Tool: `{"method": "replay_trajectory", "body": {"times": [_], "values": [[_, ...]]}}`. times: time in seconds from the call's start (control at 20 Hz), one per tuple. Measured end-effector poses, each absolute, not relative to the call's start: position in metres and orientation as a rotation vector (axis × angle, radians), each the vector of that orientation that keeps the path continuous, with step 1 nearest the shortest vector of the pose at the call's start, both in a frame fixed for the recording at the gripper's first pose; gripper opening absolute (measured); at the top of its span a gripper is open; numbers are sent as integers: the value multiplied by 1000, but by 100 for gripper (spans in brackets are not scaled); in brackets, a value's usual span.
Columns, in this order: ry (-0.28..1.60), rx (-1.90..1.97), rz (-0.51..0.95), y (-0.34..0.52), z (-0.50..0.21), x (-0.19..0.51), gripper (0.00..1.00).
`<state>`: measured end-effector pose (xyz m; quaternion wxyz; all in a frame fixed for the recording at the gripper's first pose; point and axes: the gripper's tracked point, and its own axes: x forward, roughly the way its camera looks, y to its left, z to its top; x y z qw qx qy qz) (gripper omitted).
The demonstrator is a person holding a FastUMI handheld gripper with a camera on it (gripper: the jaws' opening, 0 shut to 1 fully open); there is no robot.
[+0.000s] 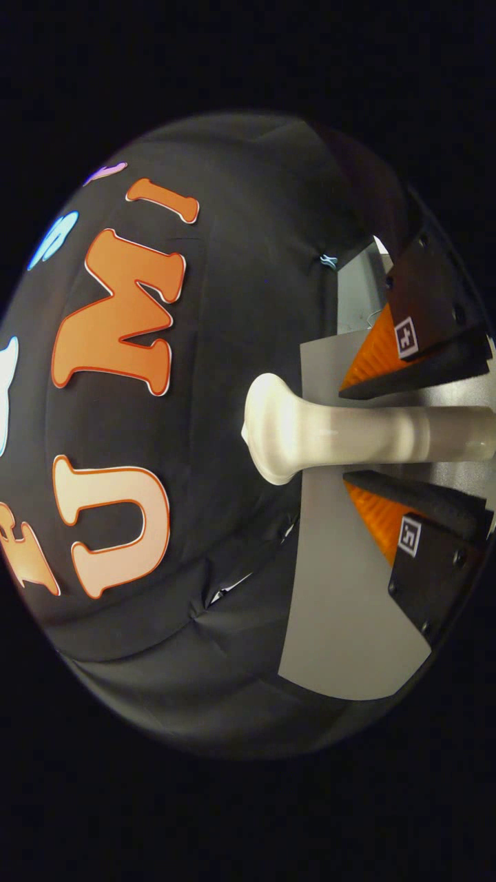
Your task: Iron the clothes twice with a garment steamer, once on the left side and once on the right side.
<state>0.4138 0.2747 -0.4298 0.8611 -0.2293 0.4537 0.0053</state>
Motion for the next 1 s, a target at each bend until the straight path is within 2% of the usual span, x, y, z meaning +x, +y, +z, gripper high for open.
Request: {"method": "replay_trajectory", "body": {"times": [0.05, 0.2, 0.3, 0.75, 1.0], "values": [[953, -469, 4, 276, -430, 413, 54], [931, -480, 24, 279, -427, 408, 42], [927, -540, 93, 287, -424, 389, 34], [735, -477, 326, 331, -367, 274, 34], [599, -415, 376, 332, -321, 223, 33]]}}
